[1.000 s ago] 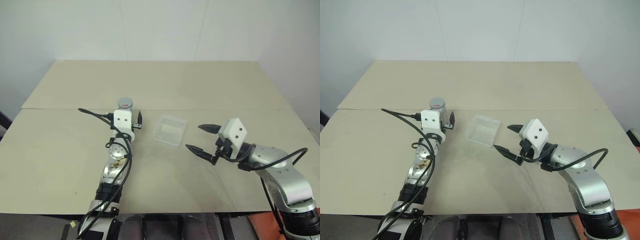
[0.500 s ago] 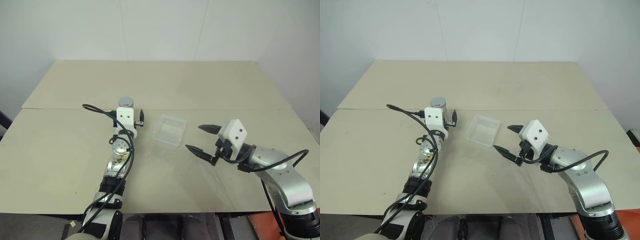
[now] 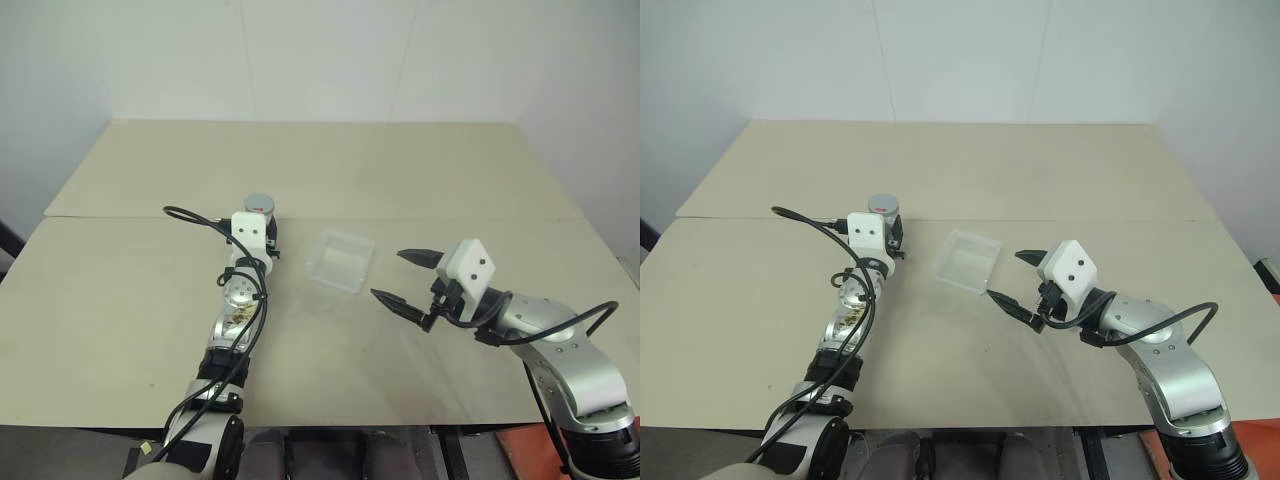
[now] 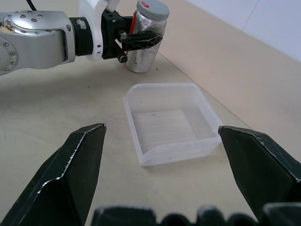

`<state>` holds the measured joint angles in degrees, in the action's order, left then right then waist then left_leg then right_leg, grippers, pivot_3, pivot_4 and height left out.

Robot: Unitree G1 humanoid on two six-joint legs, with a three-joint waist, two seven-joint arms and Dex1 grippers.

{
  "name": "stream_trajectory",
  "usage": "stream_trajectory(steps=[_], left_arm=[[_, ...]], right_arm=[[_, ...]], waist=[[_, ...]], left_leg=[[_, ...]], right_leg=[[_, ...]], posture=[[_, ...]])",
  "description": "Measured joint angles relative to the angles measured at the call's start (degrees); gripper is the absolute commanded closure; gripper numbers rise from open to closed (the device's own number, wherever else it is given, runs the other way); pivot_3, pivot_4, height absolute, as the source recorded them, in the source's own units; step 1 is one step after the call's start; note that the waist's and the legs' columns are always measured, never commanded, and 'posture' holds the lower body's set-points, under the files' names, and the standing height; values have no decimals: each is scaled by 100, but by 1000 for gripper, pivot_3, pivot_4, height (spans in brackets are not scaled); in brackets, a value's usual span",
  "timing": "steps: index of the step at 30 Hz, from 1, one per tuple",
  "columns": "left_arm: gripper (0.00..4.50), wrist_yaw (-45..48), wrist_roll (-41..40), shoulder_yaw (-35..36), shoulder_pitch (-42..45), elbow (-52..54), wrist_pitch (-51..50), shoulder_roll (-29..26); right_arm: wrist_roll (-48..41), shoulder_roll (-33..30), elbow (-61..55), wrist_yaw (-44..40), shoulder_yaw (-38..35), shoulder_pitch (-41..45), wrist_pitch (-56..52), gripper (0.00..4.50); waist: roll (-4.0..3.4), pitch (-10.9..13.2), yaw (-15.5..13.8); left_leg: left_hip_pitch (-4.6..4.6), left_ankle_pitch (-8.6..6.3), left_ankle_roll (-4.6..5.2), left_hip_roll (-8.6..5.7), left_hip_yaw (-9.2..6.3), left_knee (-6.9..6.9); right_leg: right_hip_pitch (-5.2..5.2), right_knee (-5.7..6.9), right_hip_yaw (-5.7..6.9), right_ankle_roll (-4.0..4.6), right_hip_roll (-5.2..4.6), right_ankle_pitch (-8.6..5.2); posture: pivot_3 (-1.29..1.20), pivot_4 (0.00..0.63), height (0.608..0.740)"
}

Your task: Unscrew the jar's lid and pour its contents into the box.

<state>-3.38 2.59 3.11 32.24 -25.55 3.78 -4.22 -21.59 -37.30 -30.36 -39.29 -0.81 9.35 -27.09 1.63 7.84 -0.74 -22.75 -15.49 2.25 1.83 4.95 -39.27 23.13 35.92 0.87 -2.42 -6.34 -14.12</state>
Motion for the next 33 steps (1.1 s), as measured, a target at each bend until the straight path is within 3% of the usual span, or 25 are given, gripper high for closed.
stream_trajectory(steps=[7, 16, 19, 25, 33], left_arm=[[2560, 1430, -600, -1, -100, 732, -455, -729], [2560, 4528, -3061, 524, -945, 2541, -2335, -2390], [2560, 5487, -3532, 583, -1059, 2734, -2491, -2768], [2560, 6524, -3438, 182, -983, 2599, -2116, -2830], [2560, 6953, -3277, -156, -728, 2448, -1782, -2691]], right_arm=[[-8, 137, -7, 67, 29, 59, -5, 0], [-315, 430, 38, -45, 154, 704, -143, 0], [-494, 597, 112, -73, 237, 1105, -318, 0], [-810, 954, 273, -103, 498, 1886, -728, 0], [-770, 1221, 458, -59, 1057, 2391, -943, 0]], waist=[[-1, 1, 38], [-6, 4, 102], [-6, 4, 103], [-7, 4, 69], [-7, 4, 75]], left_leg=[[-6, 5, -8, 4, -1, 0], [-3, 7, -13, 11, -2, -1], [0, 8, -13, 9, -2, -2], [-6, 7, -10, 6, -1, -2], [-12, 6, -8, 7, -1, -4]], right_leg=[[8, 2, 0, 0, 4, 0], [11, 10, -1, 1, 6, -1], [8, 11, 0, 1, 7, -1], [10, 8, -1, 1, 7, -1], [13, 9, -1, 1, 9, -1]], posture=[[0, 150, 740], [0, 150, 740], [0, 150, 740], [0, 150, 740], [0, 150, 740]])
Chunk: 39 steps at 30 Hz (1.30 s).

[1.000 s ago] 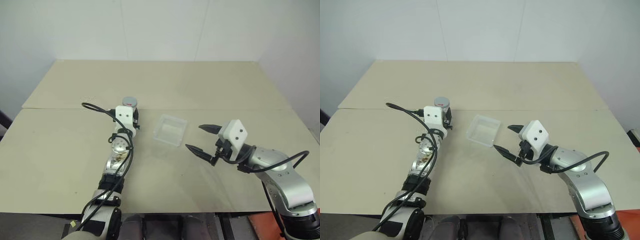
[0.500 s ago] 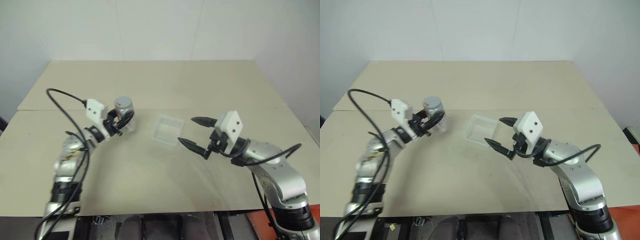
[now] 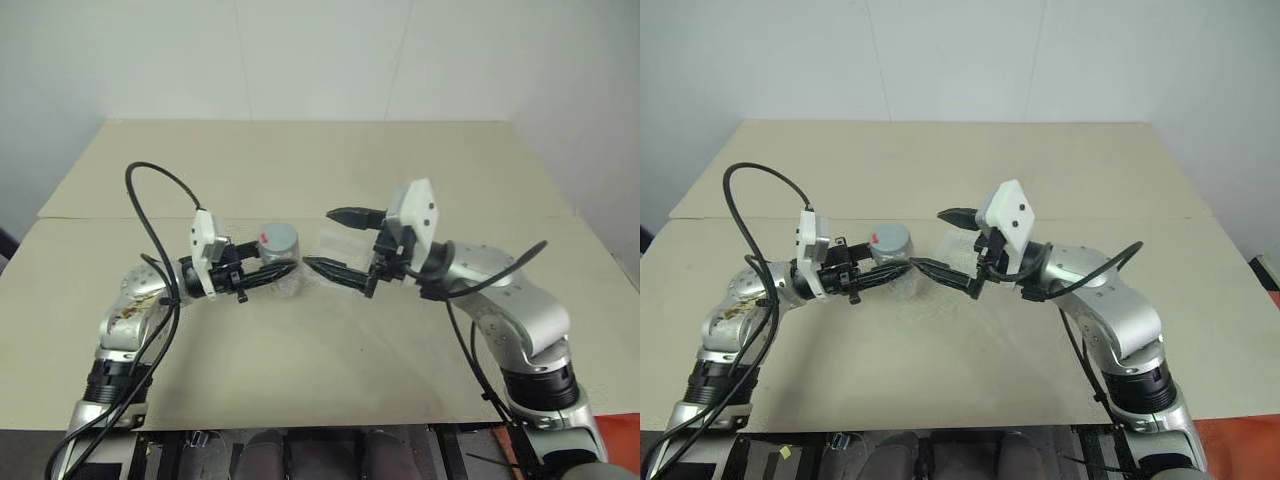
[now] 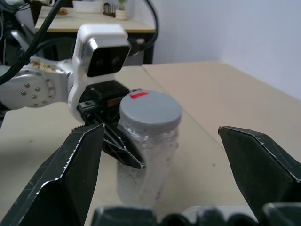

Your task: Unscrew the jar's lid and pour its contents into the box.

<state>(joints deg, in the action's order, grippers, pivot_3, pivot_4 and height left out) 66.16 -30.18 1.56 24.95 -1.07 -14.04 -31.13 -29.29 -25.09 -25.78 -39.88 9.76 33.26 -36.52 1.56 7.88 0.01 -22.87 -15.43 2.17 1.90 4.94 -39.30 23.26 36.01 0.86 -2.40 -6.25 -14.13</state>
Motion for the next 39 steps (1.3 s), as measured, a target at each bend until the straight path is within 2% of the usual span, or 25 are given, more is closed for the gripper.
stream_trajectory(steps=[21, 39], left_arm=[[2560, 100, 83, -169, 23, 23, 116, 172], [2560, 75, 91, -169, -7, 24, 125, 171]], right_arm=[[697, 754, 773, 179, 550, 690, -22, 0], [755, 610, 768, 114, 516, 607, -18, 0]], waist=[[-2, 1, 65], [-2, 1, 67]], left_leg=[[-2, 0, 0, 3, -2, -1], [-3, 0, 0, 3, -2, -1]], right_leg=[[3, 9, 2, 0, 1, 0], [3, 8, 3, 0, 1, 0]], posture=[[0, 150, 740], [0, 150, 740]])
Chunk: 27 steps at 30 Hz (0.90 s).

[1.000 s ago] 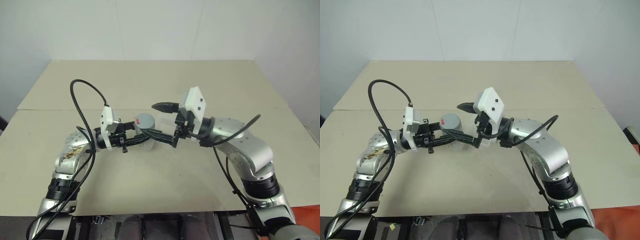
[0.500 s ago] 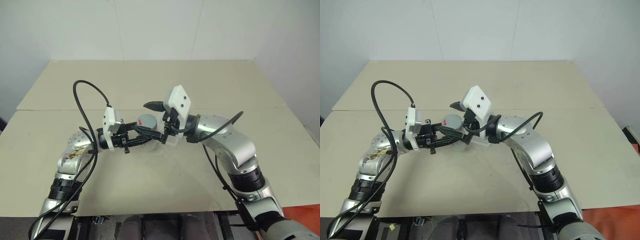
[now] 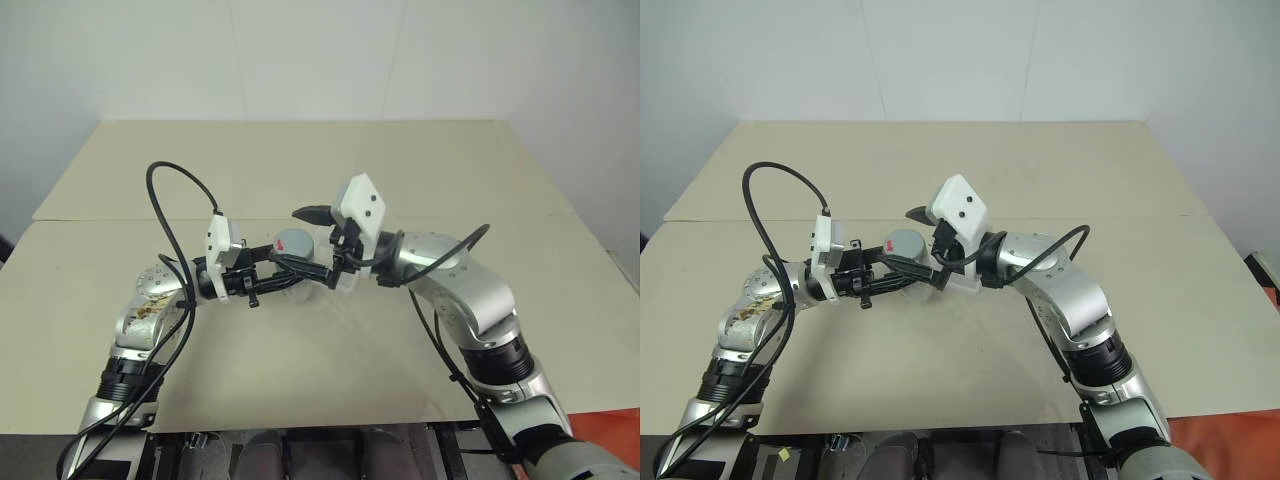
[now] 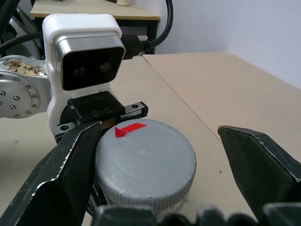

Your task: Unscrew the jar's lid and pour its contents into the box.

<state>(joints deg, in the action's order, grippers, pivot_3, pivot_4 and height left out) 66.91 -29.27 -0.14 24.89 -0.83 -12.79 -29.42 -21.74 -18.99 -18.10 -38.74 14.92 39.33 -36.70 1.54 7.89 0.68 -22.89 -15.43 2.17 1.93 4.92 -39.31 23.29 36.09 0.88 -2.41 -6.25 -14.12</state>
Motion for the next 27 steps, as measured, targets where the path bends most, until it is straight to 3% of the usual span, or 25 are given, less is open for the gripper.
stream_trajectory(steps=[6, 12, 22, 27], left_arm=[[2560, 9, -6, 2, -3, 2, 0, -5], [2560, -3, -7, 21, -2, 14, 0, -20], [2560, 39, -57, 26, -2, 34, -10, -63], [2560, 769, -512, 21, 100, 38, -329, -310]], right_arm=[[-70, -1, 0, -3, -26, -14, 0, 0], [-209, 30, -4, -119, -8, -52, 1, 1729], [-251, 61, 8, -170, -14, -86, 115, 1734], [-764, 47, 139, -868, -195, -81, 209, 1734]], waist=[[0, 0, 0], [0, 0, 0], [0, 0, 1], [-2, 2, 0]], left_leg=[[0, 0, 0, 0, 0, 0], [0, -1, 1, 1, 0, 0], [0, -1, 1, 1, 0, 0], [-1, -1, 1, 1, 0, 0]], right_leg=[[0, -1, 0, 0, 0, 0], [0, -1, -1, 0, 0, 0], [1, -2, -1, 0, 0, 0], [1, -4, 1, 0, 1, 0]], posture=[[0, 150, 740], [0, 150, 740], [0, 150, 740], [0, 150, 740]])
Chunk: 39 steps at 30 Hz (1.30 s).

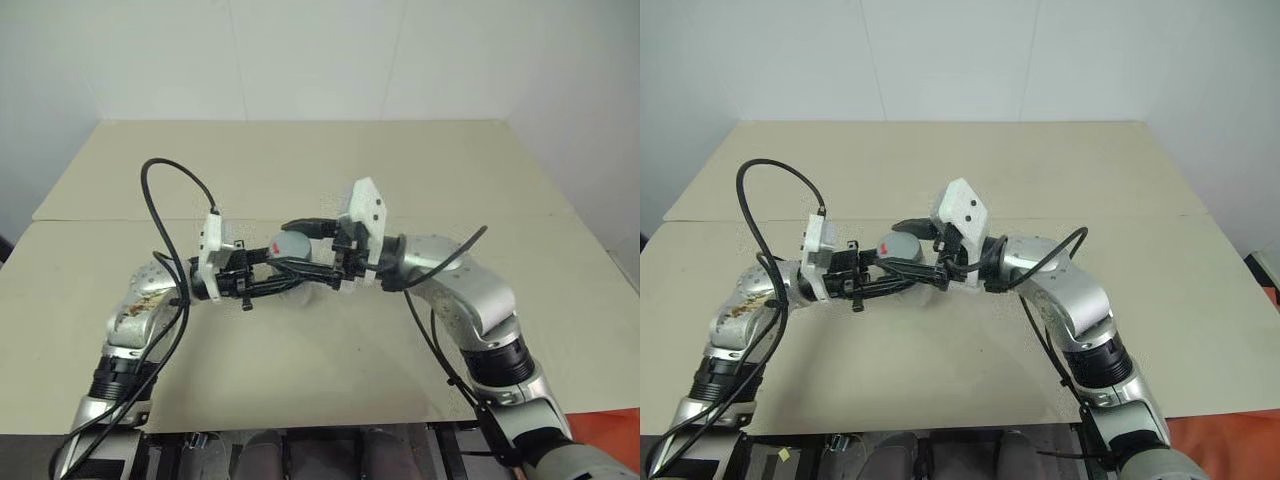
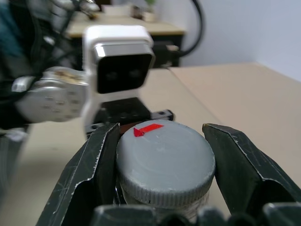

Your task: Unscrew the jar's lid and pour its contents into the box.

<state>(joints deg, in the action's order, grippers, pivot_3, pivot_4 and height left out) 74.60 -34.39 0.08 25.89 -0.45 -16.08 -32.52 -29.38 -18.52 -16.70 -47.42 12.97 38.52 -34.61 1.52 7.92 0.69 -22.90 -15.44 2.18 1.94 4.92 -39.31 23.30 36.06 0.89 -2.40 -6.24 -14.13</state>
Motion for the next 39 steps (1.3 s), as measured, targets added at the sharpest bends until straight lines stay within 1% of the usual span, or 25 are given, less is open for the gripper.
stream_trajectory(steps=[3, 6, 9, 11, 15, 18, 20, 21, 23, 24, 29, 34, 39], left_arm=[[2560, 498, -191, -22, 95, 25, -155, -191], [2560, 975, -271, -157, 169, 108, -169, -314], [2560, 1152, -268, -286, 192, 172, -156, -314], [2560, 1213, -260, -359, 194, 196, -135, -314], [2560, 1218, -172, -371, 192, 194, -98, -313], [2560, 1198, -166, -358, 188, 193, -27, -314], [2560, 1192, -167, -349, 177, 192, -11, -314], [2560, 1189, -156, -318, 149, 185, 27, -328], [2560, 1179, -143, -208, 109, 142, 93, -387], [2560, 1164, -142, -155, 109, 127, 100, -395], [2560, 1099, -126, -112, 108, 94, 107, -394], [2560, 842, 7, -84, 36, 20, 128, -337], [2560, 457, 158, -85, -32, -59, 246, -56]], right_arm=[[-266, -39, 129, -498, -26, 119, 36, 1734], [-471, -203, 400, -1361, 15, 342, 135, 1734], [-481, -325, 628, -1969, 86, 478, 339, 1734], [-478, -346, 814, -2296, 128, 546, 477, 1734], [-437, -302, 1062, -2500, 174, 574, 719, 1734], [-400, -277, 1109, -2540, 177, 594, 819, 1734], [-379, -261, 1114, -2539, 177, 594, 842, 1009], [-380, -247, 1115, -2542, 172, 594, 845, 813], [-380, -261, 1131, -2543, 110, 593, 845, 113], [-380, -260, 1134, -2525, 67, 593, 845, 24], [-376, -257, 1103, -2397, -49, 549, 845, 24], [-336, -226, 775, -1829, -255, 144, 846, 24], [-265, -204, 293, -1225, -286, -111, 843, 24]], waist=[[-1, 1, 3], [-3, 2, 1], [-3, 3, -2], [-2, 3, 0], [-3, 4, 2], [-3, 5, 0], [-3, 5, 0], [-3, 5, 1], [-3, 7, 1], [-3, 7, 0], [-3, 7, -5], [-3, 7, -3], [-3, 8, -3]], left_leg=[[1, -1, 1, 0, 1, 0], [2, -1, 2, 0, 0, 0], [0, -2, 3, -1, 1, 0], [1, -2, 3, 0, 0, 0], [1, -1, 2, 0, 1, 0], [0, -1, 2, 1, 0, 0], [0, -1, 2, 1, 1, 0], [0, -1, 2, 1, 1, 0], [-1, -1, 2, 2, 1, 0], [0, -1, 2, 2, 1, 0], [-2, -1, 2, 1, 1, 0], [-5, -1, 1, 1, 1, 0], [-4, 0, 0, 2, 1, 0]], right_leg=[[0, -1, -2, 0, 1, 0], [0, -1, -2, 0, 2, 0], [-1, -1, -3, 0, 2, 0], [0, -1, -2, 0, 2, 0], [1, 1, -3, 0, 3, 0], [2, 2, -2, 0, 3, 0], [2, 3, -3, 0, 3, 0], [2, 3, -2, 0, 3, 0], [3, 3, -2, 0, 3, 0], [3, 3, -2, 0, 3, 0], [3, 4, -2, 0, 2, 0], [4, 6, -2, 0, 2, 0], [6, 4, -3, 0, 3, 0]], posture=[[0, 150, 740], [0, 150, 740], [0, 150, 740], [0, 150, 740], [0, 150, 740], [0, 150, 740], [0, 150, 740], [0, 150, 740], [0, 150, 740], [0, 150, 740], [0, 150, 740], [0, 150, 740], [0, 150, 740]])
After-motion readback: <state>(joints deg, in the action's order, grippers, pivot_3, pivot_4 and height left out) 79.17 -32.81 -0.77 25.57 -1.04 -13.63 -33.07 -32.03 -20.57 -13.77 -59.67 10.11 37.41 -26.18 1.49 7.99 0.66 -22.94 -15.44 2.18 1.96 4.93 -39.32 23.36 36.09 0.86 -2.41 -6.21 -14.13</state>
